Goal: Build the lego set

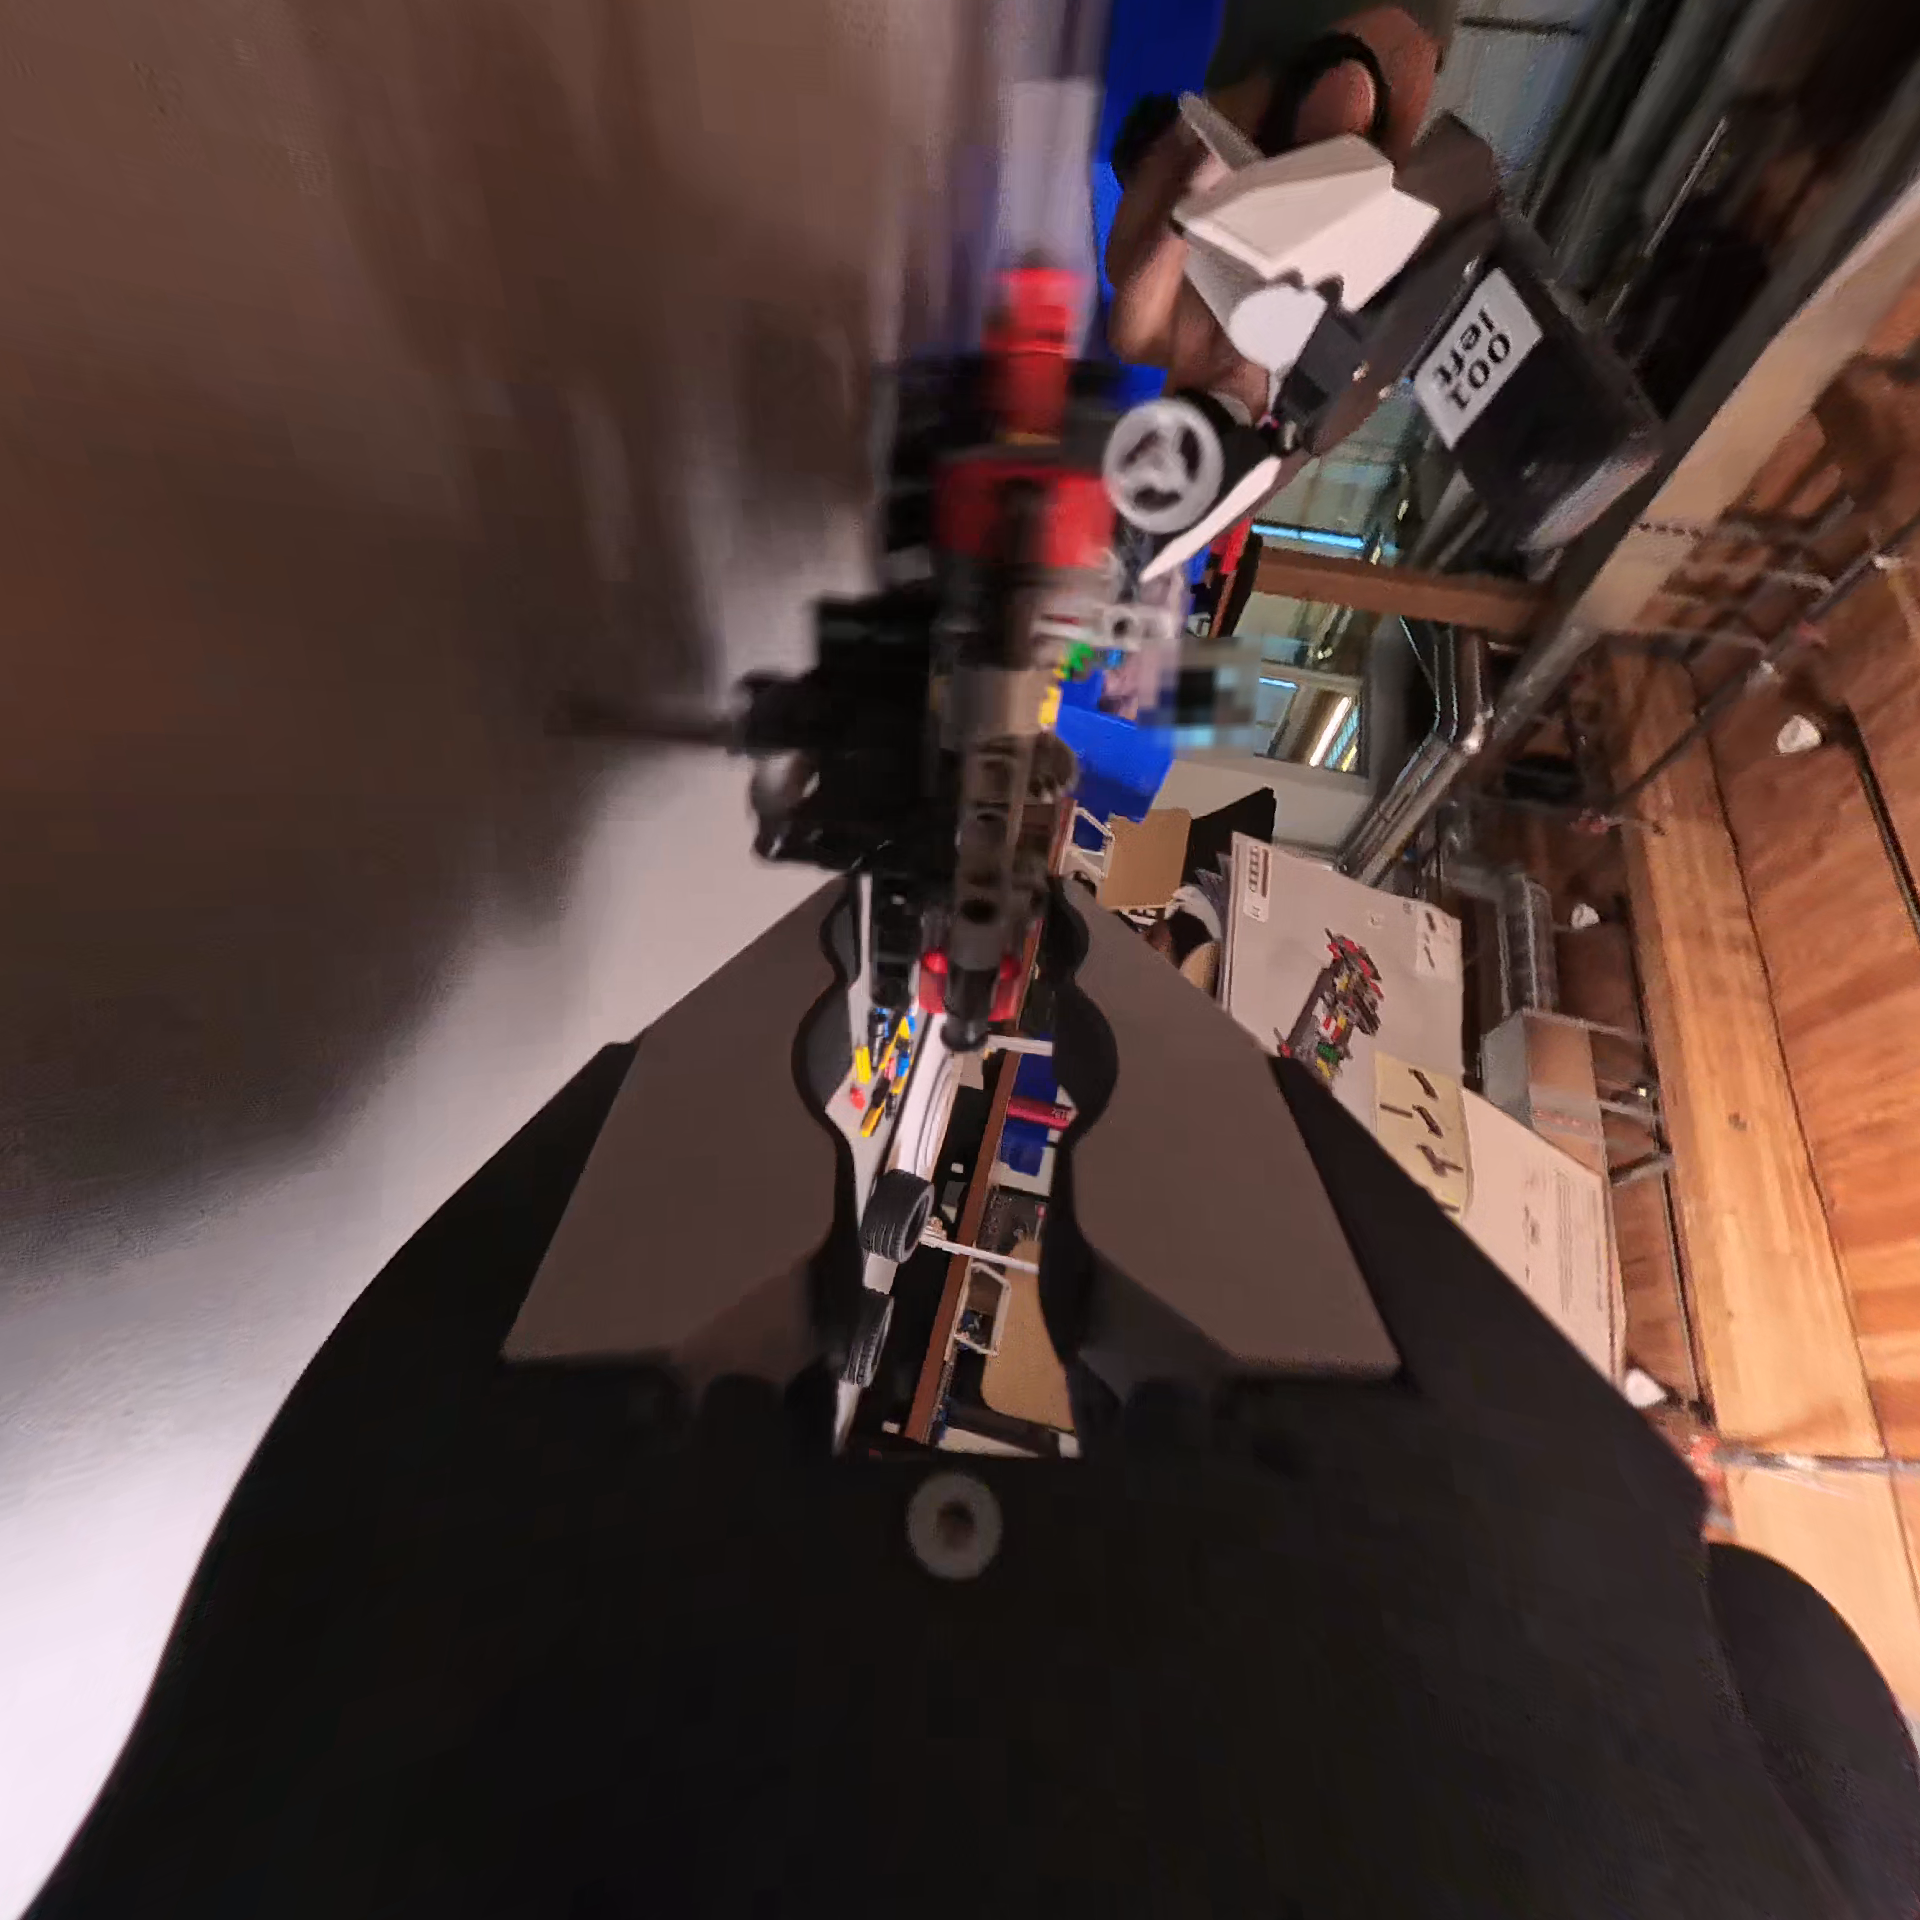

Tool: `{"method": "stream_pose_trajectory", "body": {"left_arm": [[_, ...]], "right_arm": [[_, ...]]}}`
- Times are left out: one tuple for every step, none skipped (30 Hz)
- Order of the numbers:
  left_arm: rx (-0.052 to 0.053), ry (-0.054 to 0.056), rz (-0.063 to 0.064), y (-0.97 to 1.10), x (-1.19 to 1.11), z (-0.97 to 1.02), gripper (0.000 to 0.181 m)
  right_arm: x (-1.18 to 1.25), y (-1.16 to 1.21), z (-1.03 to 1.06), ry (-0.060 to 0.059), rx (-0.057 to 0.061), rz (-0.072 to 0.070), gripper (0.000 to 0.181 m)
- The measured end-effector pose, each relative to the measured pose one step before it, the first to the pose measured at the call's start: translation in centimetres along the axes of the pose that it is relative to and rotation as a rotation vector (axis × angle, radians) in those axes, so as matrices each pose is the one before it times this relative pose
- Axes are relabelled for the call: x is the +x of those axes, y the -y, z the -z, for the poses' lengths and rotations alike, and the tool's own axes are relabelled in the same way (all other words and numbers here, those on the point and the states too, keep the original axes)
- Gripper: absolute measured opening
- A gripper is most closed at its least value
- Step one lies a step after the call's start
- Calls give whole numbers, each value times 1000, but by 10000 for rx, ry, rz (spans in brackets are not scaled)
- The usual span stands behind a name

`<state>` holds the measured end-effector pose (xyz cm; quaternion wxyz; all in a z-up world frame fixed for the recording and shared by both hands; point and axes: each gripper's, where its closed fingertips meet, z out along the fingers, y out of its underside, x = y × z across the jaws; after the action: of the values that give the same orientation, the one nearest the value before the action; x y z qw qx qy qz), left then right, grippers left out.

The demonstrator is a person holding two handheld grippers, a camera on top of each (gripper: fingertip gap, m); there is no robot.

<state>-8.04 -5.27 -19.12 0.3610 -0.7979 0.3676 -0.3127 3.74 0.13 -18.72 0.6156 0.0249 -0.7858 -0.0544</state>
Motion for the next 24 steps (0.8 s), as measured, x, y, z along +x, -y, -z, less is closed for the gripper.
{"method": "stream_pose_trajectory", "body": {"left_arm": [[-47,40,17,-290,-188,-566,111],[-76,115,-85,-74,-115,-381,109],[-121,155,-158,29,-57,-191,106],[-205,173,-135,-81,-69,-86,104],[-162,175,-100,-108,-81,-38,103],[-89,108,-58,-97,4,-5,102],[-61,31,-9,-120,126,78,100],[-96,5,9,-171,171,187,99],[-96,-23,-18,-190,202,301,97],[-8,3,-16,-100,145,359,97],[83,21,24,-9,51,409,96],[110,-35,70,0,51,426,94],[98,-80,114,-39,22,373,94],[82,-76,147,-73,-62,292,93],[82,-28,147,-78,-209,183,94],[102,5,138,-53,-302,79,95],[109,-38,169,-45,-256,0,96],[39,-111,208,-123,-92,-62,98],[-174,-79,185,-409,-55,-111,101],[-273,103,35,-543,-208,-78,102],[-134,158,-110,-329,-164,37,102],[47,85,-48,-12,-24,221,102],[111,87,80,122,-78,339,102],[81,138,89,58,-198,346,102]], "right_arm": [[-797,-64,-71,350,24,134,34],[-359,-199,-39,101,-63,-10,36],[-278,-192,67,162,-47,-140,42],[-81,-220,207,137,-49,-353,46],[69,-432,336,118,-142,-499,51],[34,-724,448,185,-244,-620,54],[-17,-977,566,295,-323,-835,55],[52,-956,698,352,-293,-1192,56],[24,-693,828,444,-216,-1476,55],[19,-459,867,460,-253,-1749,55],[-85,36,838,458,-145,-1938,61],[-605,707,807,651,145,-1905,69],[-894,990,635,602,314,-1647,70],[-1017,786,344,482,226,-1291,72],[-1159,547,48,475,155,-1000,76],[-1052,228,-235,399,48,-823,78],[-885,-42,-494,370,-63,-619,83],[-405,-91,-652,147,-32,-445,85],[14,-194,-750,-1,-71,-335,85],[145,-201,-764,-11,-91,-193,87],[300,-29,-664,-52,-37,-234,88],[180,240,-491,34,58,-274,88],[60,278,-333,111,19,-212,88],[-15,41,-236,144,-171,-81,88]]}}
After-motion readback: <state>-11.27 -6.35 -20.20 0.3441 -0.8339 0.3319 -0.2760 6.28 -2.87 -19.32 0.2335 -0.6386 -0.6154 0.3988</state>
